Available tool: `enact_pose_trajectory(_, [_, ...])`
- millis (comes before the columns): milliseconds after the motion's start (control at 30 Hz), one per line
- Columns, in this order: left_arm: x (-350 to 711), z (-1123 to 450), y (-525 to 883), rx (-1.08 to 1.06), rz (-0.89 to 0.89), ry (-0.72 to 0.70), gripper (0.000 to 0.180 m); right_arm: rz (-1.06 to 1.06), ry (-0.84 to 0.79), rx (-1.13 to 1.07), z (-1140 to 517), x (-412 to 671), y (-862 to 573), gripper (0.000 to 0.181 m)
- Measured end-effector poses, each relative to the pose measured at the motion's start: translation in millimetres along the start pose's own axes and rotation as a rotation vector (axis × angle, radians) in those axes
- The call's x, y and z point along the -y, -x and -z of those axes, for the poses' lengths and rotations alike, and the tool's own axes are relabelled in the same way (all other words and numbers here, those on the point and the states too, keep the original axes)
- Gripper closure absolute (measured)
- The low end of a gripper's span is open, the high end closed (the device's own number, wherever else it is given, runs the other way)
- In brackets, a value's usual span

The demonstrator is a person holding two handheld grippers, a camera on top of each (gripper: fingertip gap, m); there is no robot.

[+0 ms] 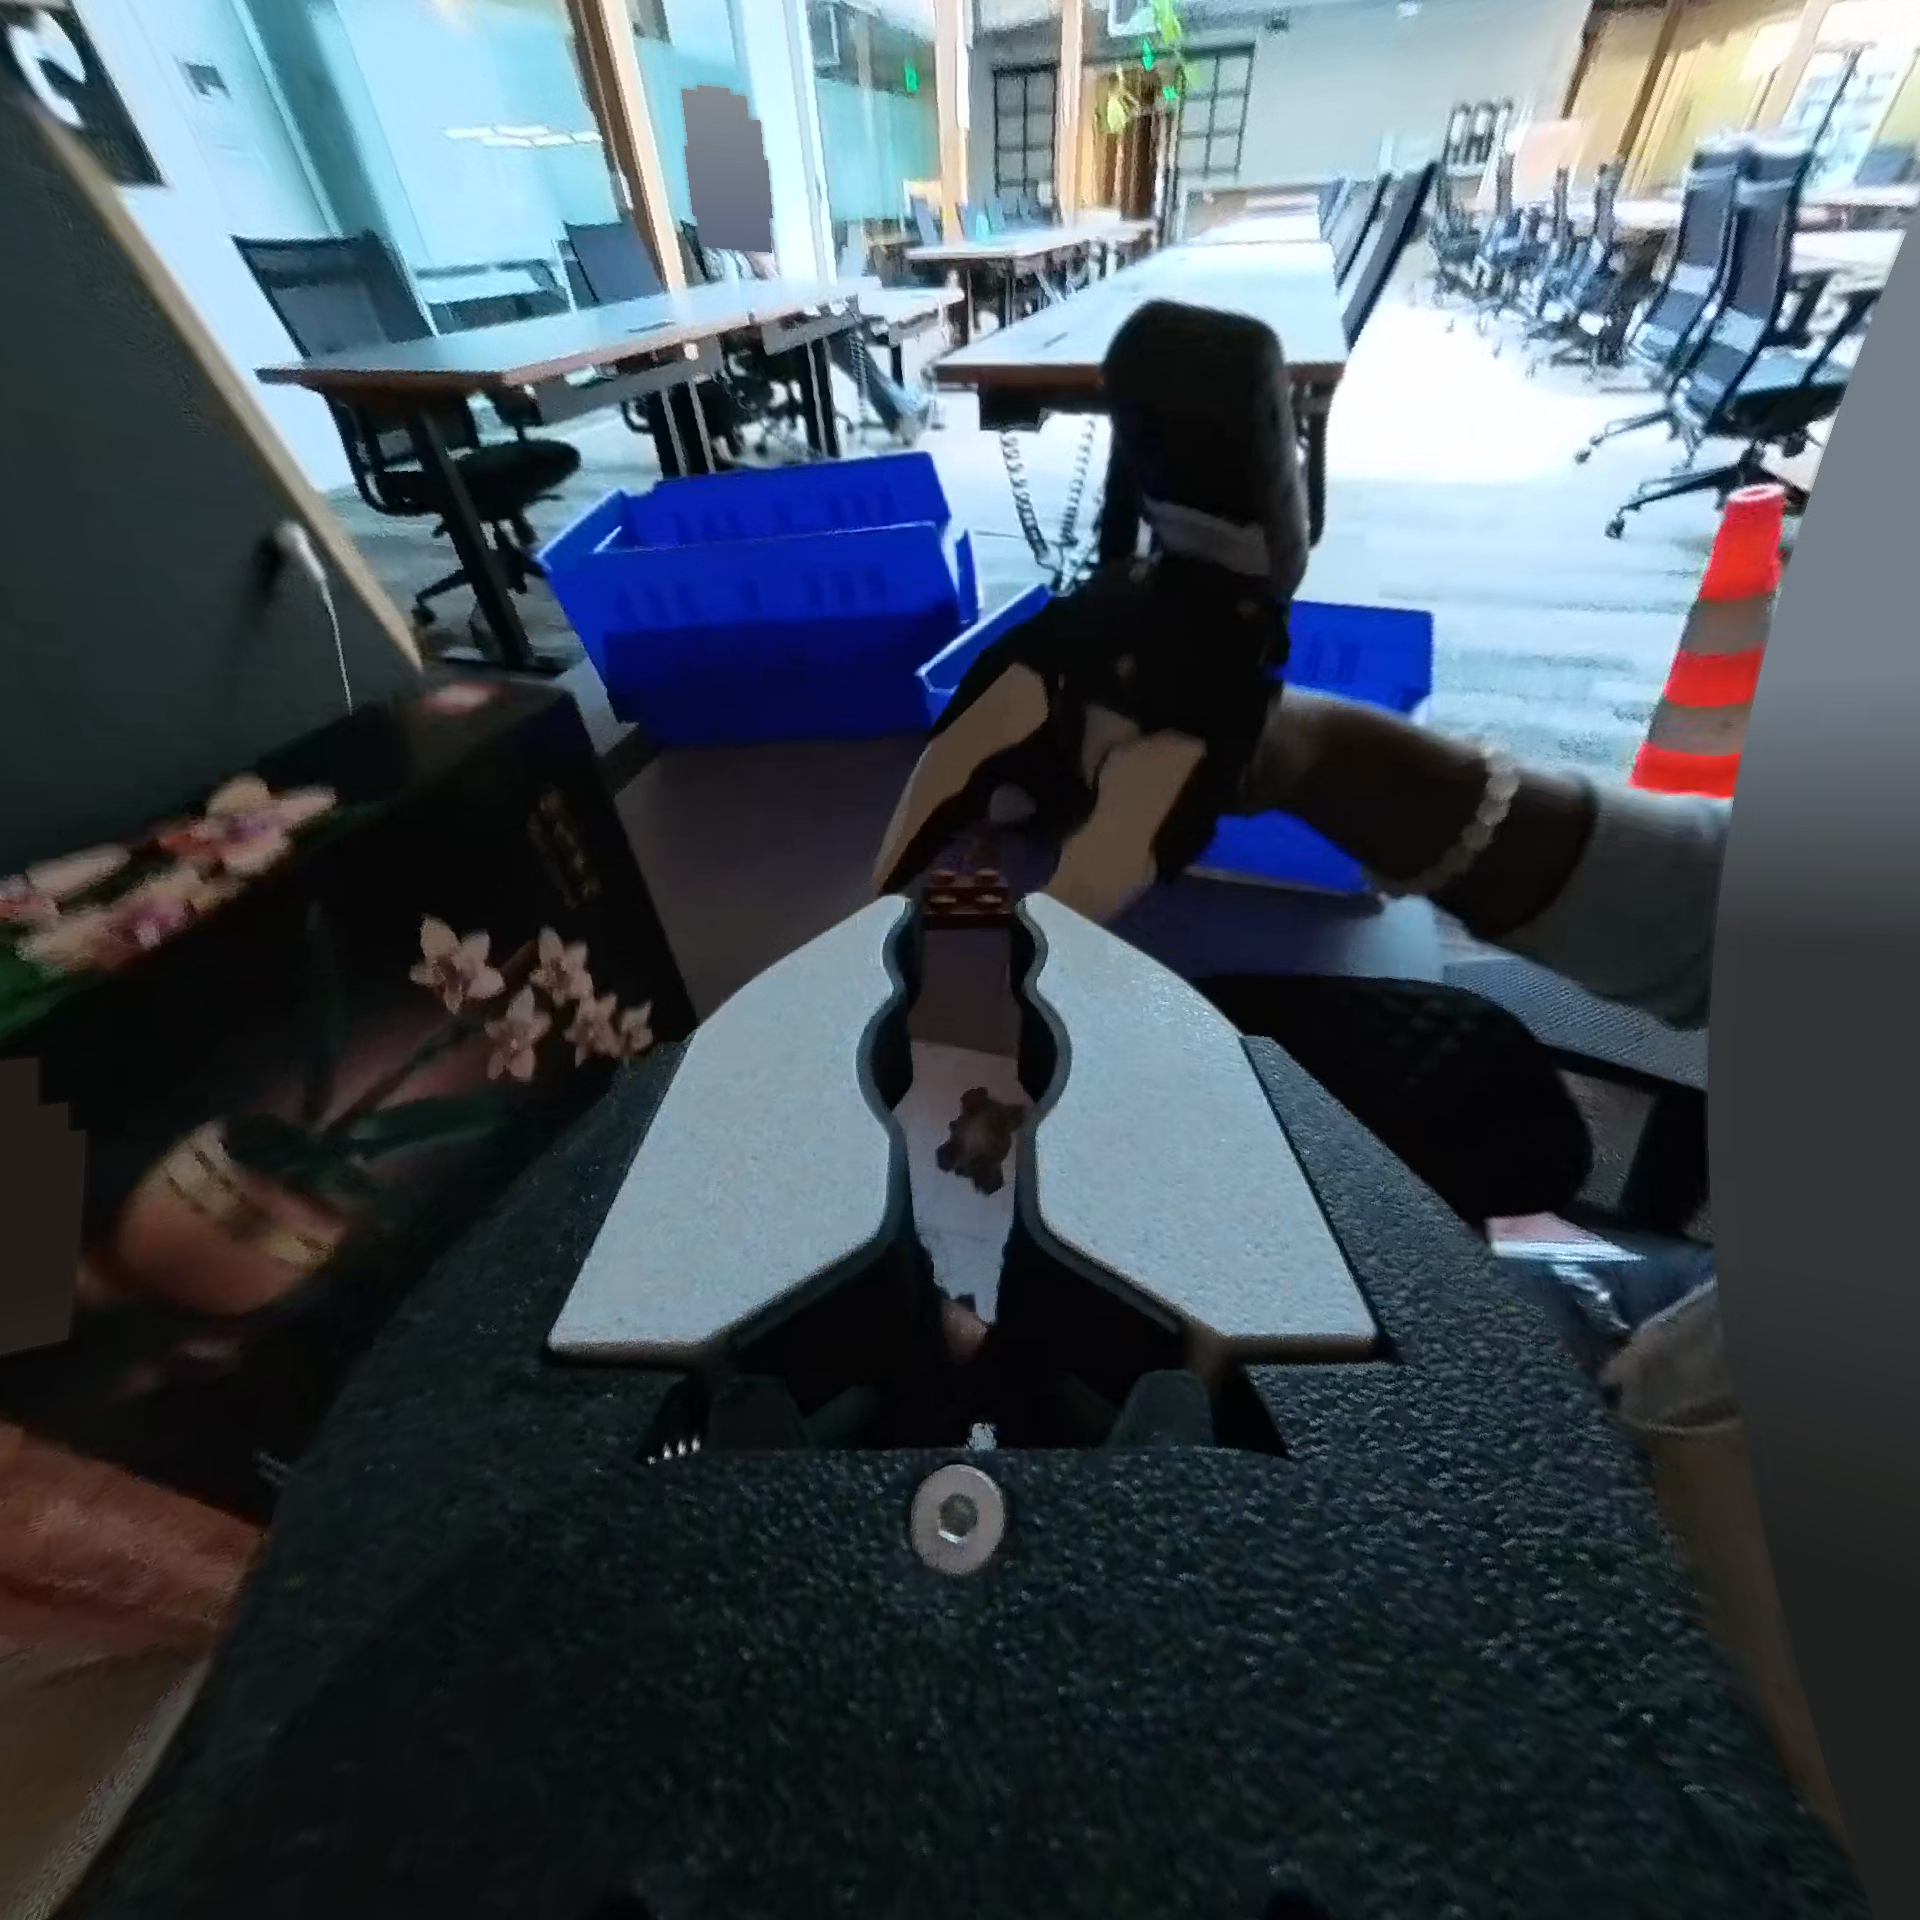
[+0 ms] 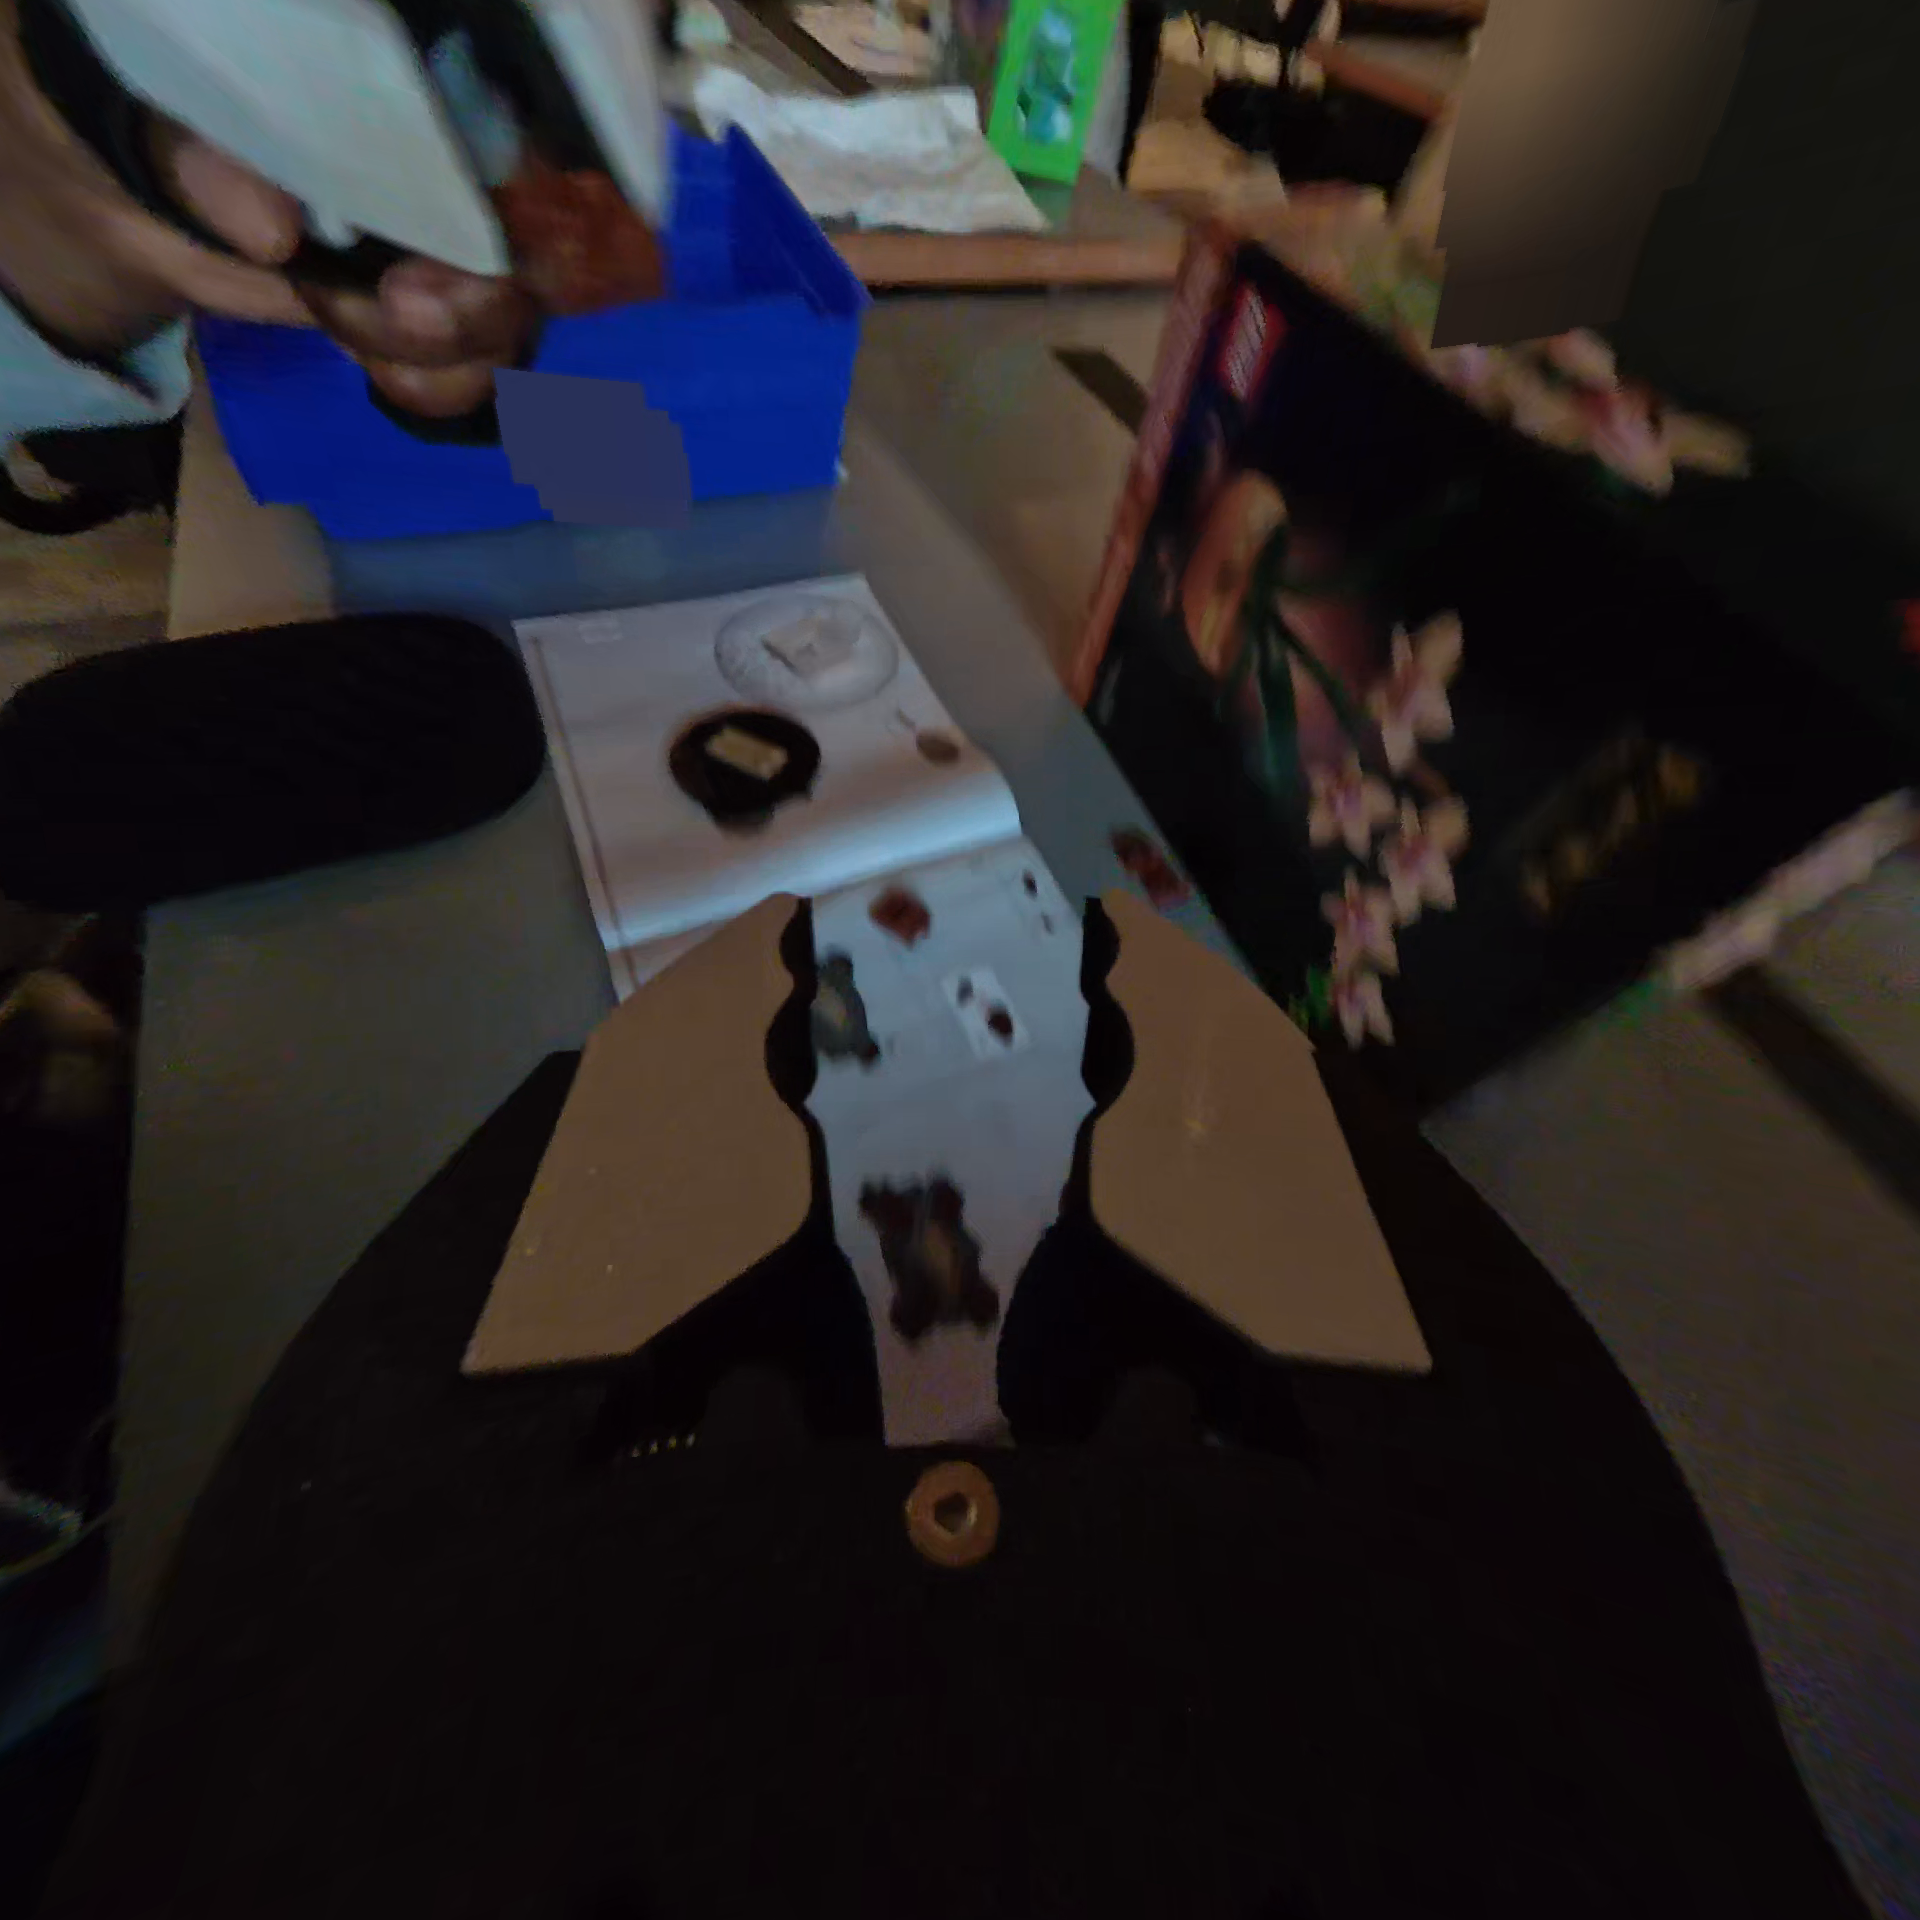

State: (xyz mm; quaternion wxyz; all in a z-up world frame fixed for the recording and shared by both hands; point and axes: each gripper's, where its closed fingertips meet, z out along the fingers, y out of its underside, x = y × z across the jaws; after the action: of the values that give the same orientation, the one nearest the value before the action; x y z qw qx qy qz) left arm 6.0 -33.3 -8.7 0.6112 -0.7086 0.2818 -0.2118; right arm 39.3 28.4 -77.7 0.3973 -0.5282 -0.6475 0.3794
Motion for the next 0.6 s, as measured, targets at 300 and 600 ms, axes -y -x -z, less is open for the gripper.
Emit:
enact_pose_trajectory(300, [-79,-11,9,0.007,0.041,-0.005,0.166,-0.128,0.202,-0.180,2,-89,-55,0.139])
enact_pose_trajectory(600, [-105,-15,13,0.046,0.004,-0.024,0.166,-0.138,0.391,-0.263,-28,-133,-99,0.152])
